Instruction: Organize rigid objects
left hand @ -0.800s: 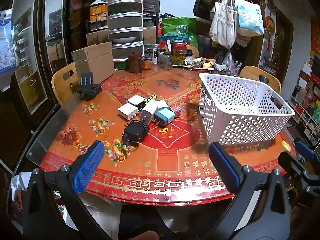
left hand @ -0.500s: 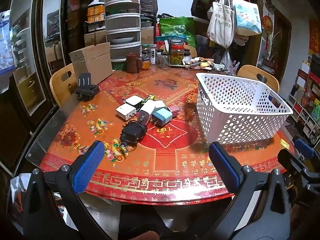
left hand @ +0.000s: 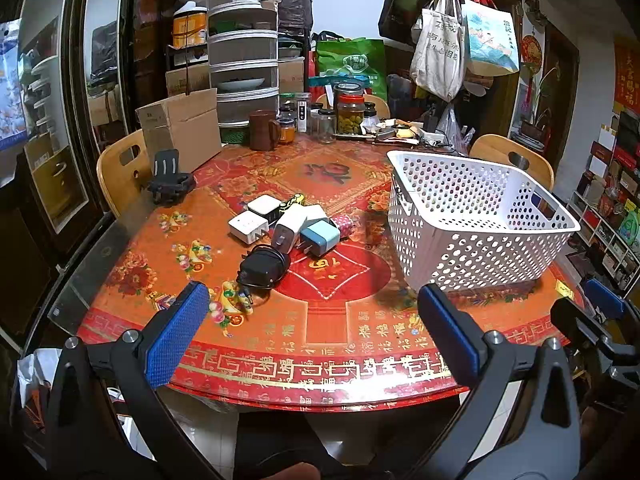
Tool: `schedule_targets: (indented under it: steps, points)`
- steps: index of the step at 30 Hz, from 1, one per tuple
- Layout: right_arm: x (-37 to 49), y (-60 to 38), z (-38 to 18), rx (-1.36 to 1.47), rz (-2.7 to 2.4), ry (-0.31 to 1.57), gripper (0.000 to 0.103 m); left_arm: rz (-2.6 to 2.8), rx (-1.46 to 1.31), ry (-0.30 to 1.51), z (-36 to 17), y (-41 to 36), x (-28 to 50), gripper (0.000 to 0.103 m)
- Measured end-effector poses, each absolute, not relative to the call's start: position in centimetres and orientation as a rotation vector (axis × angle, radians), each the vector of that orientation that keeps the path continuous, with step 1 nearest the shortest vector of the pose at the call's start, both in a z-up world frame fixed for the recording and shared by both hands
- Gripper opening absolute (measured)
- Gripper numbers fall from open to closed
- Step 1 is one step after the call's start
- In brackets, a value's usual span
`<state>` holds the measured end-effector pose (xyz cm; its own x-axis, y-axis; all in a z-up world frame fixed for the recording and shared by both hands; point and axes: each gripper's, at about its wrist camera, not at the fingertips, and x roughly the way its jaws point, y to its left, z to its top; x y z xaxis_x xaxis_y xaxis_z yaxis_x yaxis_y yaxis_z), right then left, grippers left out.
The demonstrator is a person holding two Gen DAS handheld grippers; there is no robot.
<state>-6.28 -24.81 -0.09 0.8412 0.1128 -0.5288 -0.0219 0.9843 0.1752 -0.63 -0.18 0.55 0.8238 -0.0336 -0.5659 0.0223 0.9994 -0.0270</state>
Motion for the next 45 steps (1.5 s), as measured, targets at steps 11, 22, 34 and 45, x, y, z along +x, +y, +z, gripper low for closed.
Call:
schedule_targets:
  steps: [11, 22, 34, 45]
  points:
    - [-6.52, -24.58, 0.24, 0.156, 0.074, 0.559, 0.103, -0.036, -0.011, 0.599, 0.45, -0.30, -0.79, 0.103]
    - [-6.45, -24.47, 0.28, 0.153, 0.078, 0.560, 0.103, -0.036, -0.009, 0.604, 0.29, -0.41, -0.84, 0.103]
    - [-6.53, -24.26, 0.06, 0.147, 0.083, 0.561, 0.103, -0.037, -0.006, 0.607, 0.21, -0.59, -0.89, 0.103]
    - [-6.50, -24.17, 0.04, 0.145, 0.082, 0.562, 0.103, -0.040, 0.000, 0.615, 0.12, -0.60, -0.76, 0.103]
